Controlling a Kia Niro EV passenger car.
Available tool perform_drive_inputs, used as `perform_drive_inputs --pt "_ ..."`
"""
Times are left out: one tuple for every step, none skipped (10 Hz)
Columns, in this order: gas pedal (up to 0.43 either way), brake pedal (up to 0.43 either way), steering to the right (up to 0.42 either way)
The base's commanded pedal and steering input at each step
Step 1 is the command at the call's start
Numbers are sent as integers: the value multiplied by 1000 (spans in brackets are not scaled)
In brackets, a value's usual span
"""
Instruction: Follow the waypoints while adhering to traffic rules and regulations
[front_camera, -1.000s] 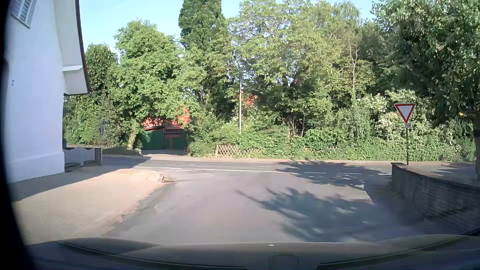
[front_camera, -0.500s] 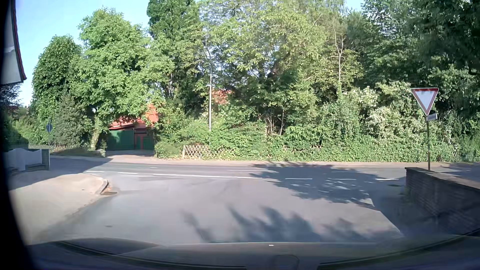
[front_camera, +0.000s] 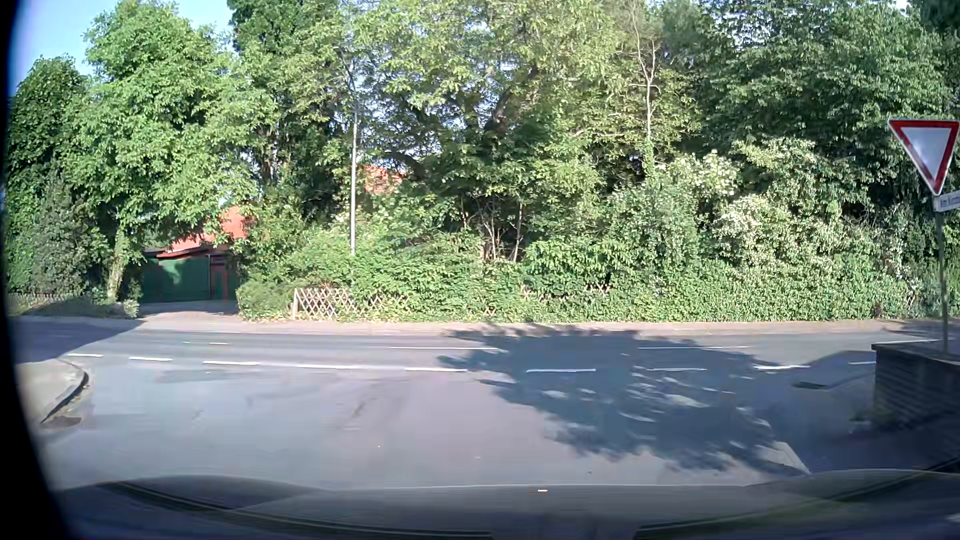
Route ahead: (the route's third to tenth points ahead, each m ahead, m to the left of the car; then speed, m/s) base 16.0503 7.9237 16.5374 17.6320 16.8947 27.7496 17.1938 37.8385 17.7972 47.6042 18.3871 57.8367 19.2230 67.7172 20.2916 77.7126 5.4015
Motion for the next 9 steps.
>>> perform_drive_inputs --pt "0 268 120" --pt "0 274 123" --pt "0 287 126" --pt "0 305 129" --pt "0 323 128" --pt "0 335 128" --pt "0 348 127" --pt "0 354 123" --pt "0 354 119"
